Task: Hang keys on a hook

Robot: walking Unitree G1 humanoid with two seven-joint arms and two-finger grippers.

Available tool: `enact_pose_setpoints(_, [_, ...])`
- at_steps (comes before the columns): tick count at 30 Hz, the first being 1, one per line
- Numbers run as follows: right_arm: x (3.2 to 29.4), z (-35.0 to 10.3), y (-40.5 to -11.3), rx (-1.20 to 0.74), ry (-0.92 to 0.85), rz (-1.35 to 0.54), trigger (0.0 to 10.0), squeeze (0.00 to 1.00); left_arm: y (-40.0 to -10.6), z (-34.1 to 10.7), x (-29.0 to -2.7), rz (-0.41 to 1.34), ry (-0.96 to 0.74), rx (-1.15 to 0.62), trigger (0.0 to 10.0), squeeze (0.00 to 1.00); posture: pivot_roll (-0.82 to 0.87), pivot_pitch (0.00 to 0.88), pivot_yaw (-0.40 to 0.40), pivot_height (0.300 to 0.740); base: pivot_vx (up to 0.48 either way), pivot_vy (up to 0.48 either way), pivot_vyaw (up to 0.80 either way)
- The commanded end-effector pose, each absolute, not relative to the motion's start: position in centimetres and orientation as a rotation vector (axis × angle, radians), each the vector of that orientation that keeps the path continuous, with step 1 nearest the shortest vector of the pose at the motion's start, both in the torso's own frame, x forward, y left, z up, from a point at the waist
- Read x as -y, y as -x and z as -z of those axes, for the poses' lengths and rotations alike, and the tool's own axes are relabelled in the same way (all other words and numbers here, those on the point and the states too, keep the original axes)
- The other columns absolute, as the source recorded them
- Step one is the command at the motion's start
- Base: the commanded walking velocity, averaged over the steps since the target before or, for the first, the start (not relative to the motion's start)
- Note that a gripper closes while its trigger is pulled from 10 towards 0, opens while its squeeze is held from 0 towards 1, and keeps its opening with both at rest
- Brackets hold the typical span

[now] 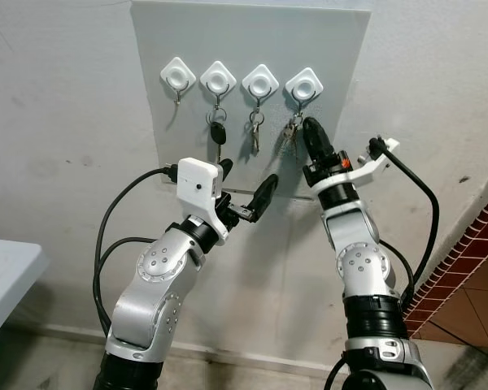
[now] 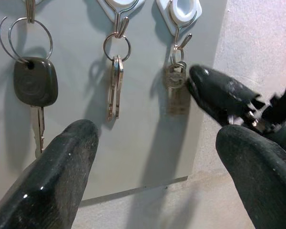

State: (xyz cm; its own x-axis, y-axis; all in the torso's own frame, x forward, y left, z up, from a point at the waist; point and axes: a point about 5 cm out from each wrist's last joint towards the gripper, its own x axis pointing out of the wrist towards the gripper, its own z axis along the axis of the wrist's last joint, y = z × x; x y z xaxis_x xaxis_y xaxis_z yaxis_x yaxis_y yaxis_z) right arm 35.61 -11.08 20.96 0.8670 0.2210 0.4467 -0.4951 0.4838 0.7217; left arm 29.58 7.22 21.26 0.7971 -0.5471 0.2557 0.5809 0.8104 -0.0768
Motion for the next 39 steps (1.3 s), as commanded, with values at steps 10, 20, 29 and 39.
enact_pose_setpoints(10, [12.1, -18.5, -34.0, 0.284, -0.908, -0.373, 10.0, 1.00, -29.9, -20.7, -7.6, 0.541, 0.156, 0.213, 10.0, 0.00, 0.03, 0.000, -0.008, 0.740, 0.000, 0.000, 0.00])
enact_pose_setpoints(20, [14.1, -14.1, -32.0, 0.175, -0.834, -0.264, 10.0, 1.00, -30.2, -17.5, -8.8, 0.455, 0.207, 0.122, 10.0, 0.00, 0.02, 0.000, -0.001, 0.740, 0.000, 0.000, 0.00])
enact_pose_setpoints(29, [15.8, -10.0, -29.0, 0.062, -0.701, -0.144, 10.0, 1.00, -30.2, -13.5, -10.4, 0.372, 0.304, 0.011, 10.0, 0.00, 0.02, 0.000, -0.008, 0.740, 0.000, 0.000, 0.00])
enact_pose_setpoints(39, [16.6, -8.1, -27.2, 0.019, -0.503, -0.105, 10.0, 1.00, -30.8, -11.7, -11.2, 0.322, 0.351, -0.009, 10.0, 0.00, 0.01, 0.000, 0.011, 0.740, 0.000, 0.000, 0.00])
